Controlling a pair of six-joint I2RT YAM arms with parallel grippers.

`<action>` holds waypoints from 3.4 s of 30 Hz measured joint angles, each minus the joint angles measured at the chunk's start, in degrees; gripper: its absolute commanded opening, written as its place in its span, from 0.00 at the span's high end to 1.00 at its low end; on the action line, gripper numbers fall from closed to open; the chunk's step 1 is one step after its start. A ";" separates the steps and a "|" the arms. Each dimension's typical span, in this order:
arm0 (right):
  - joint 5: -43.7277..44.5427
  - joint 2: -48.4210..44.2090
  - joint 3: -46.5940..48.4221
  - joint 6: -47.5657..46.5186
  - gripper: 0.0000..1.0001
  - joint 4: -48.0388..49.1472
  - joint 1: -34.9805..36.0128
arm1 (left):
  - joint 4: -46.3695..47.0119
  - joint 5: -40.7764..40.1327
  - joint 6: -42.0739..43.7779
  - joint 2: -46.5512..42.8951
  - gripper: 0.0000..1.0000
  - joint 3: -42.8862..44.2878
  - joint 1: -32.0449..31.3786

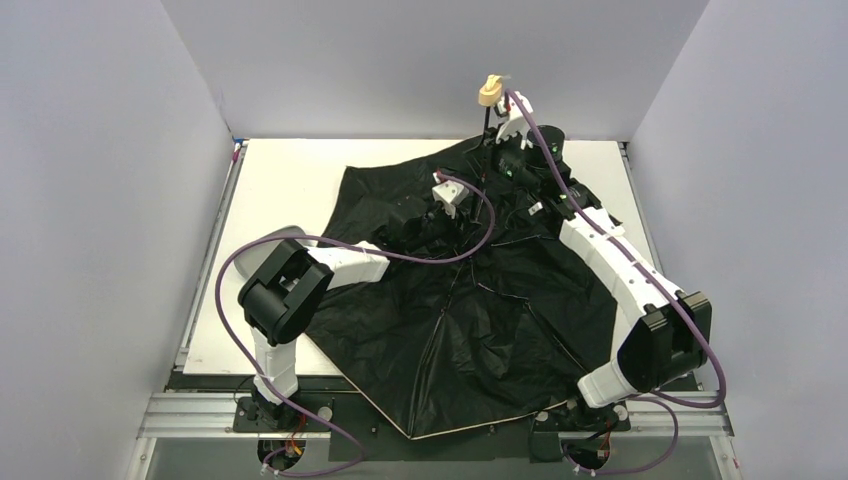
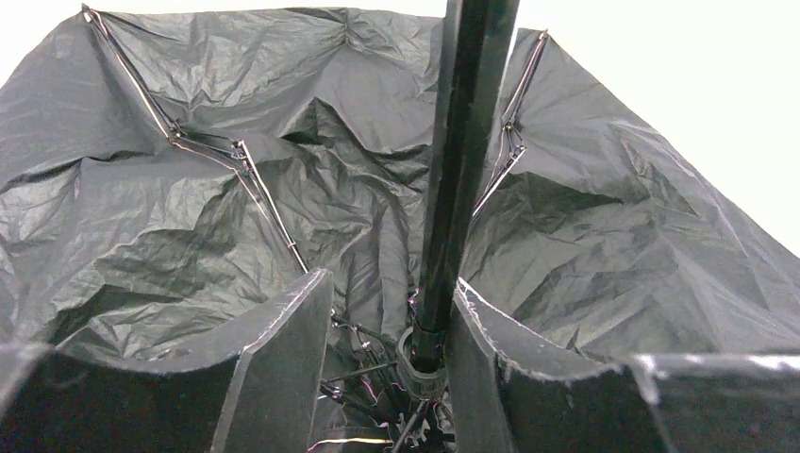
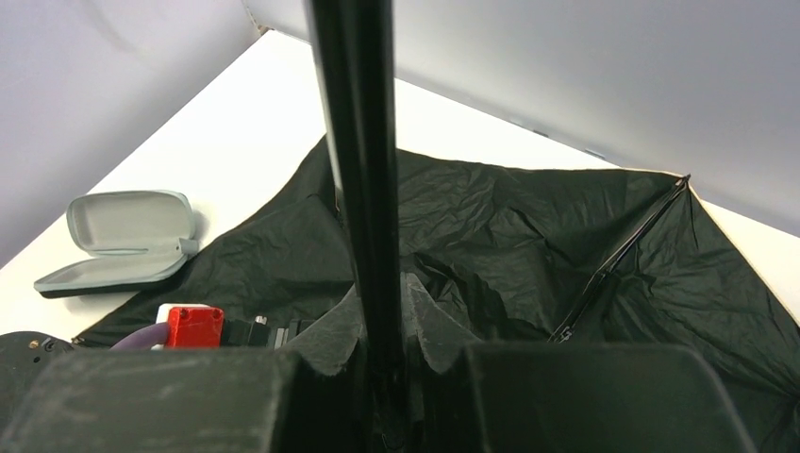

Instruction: Open the umbrella

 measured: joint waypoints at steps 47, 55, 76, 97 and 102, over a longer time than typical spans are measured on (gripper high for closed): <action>2.84 -28.17 -5.79 2.43 0.41 -3.80 0.44 | -8.57 5.11 17.90 -10.75 1.00 6.78 -1.36; 3.28 -39.56 -15.56 -0.55 0.37 -7.26 0.42 | -17.57 2.67 23.28 -10.78 1.00 12.20 2.99; 5.53 -41.75 -17.84 4.09 0.35 -22.32 -14.34 | -19.69 9.03 67.65 -30.97 1.00 11.10 5.70; -18.43 -27.10 2.93 -3.02 0.36 -46.12 -14.99 | -23.28 13.35 113.83 -33.20 1.00 -1.64 10.43; -22.69 -25.88 2.80 -3.48 0.35 -49.16 -12.17 | -22.97 13.57 117.81 -32.89 1.00 -1.40 10.32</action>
